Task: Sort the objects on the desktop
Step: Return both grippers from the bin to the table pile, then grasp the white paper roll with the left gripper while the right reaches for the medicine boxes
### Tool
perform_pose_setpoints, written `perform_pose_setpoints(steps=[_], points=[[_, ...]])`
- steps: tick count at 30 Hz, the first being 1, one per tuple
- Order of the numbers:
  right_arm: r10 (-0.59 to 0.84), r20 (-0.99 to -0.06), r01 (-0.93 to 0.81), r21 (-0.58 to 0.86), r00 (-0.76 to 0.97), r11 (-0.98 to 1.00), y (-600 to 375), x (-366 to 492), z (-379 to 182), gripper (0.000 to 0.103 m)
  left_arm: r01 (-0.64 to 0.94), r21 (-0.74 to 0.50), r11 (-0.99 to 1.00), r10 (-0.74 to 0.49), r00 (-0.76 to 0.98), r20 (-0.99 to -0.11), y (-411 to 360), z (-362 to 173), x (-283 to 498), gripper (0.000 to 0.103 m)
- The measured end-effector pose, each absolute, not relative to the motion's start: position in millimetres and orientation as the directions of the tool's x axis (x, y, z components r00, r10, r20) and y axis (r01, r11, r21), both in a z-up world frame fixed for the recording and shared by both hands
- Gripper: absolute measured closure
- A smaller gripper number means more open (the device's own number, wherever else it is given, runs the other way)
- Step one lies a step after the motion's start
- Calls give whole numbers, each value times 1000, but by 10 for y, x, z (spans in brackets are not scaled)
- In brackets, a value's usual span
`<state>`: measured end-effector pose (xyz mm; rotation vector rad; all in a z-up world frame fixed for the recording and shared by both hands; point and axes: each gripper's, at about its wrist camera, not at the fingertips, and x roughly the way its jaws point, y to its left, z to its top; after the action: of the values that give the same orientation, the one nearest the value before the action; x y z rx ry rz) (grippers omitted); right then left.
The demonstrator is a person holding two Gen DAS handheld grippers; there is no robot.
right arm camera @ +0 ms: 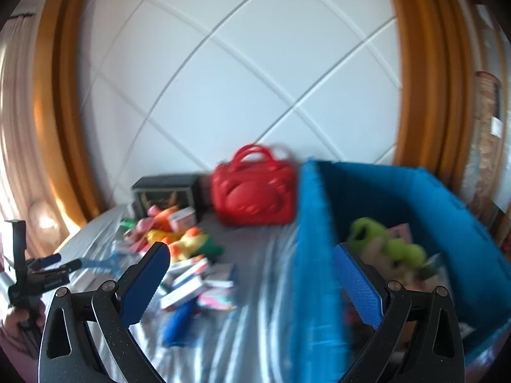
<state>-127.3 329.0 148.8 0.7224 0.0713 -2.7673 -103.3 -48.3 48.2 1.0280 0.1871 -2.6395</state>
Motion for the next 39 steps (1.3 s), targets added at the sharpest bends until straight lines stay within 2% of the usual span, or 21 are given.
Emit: perform_pose_setpoints(steps=[4,7,12,19,27,29,30,31,33,39], points=[[-247,-560,284,21,-791,-959,2894,-1424,1206,0,371,35,-928,-279,-629,-726,-1254,110,-954,30],[-220,-628,262,27,-746,-965,2704,-1596,915,0,395,25,-918,-269,-577,-771,-1830,-221,-965,30],[-190,-718,208,64,-670,-976,2548,-1941,436,0,397,-16,-918,-207,-511,-834,-2326,-716,-1221,30],[-184,-834,148,125,-521,-981,2249,-2476,-283,0,342,0,-940,-162,-446,-880,-2458,-1271,-1725,30],[-152,-923,144,106,-354,-984,1645,-2920,-1043,0,318,-14,-948,-121,-403,-907,-2600,-1637,-1995,30],[-181,-930,124,148,-320,-981,1563,-3030,-1209,1,321,-21,-947,-115,-397,-910,-2631,-1708,-2028,30],[-180,-934,117,151,-308,-982,1534,-3064,-1254,7,324,-29,-946,-108,-398,-911,-2647,-1730,-2031,30],[-174,-939,112,147,-297,-983,1497,-3103,-1306,22,329,-36,-944,-104,-399,-911,-2661,-1747,-2031,30],[-165,-945,110,139,-283,-984,1433,-3174,-1382,33,340,-53,-939,-96,-408,-908,-2686,-1773,-2023,31],[-168,-954,87,151,-247,-985,1279,-3369,-1590,31,390,-65,-918,-106,-400,-910,-2703,-1801,-2031,44]])
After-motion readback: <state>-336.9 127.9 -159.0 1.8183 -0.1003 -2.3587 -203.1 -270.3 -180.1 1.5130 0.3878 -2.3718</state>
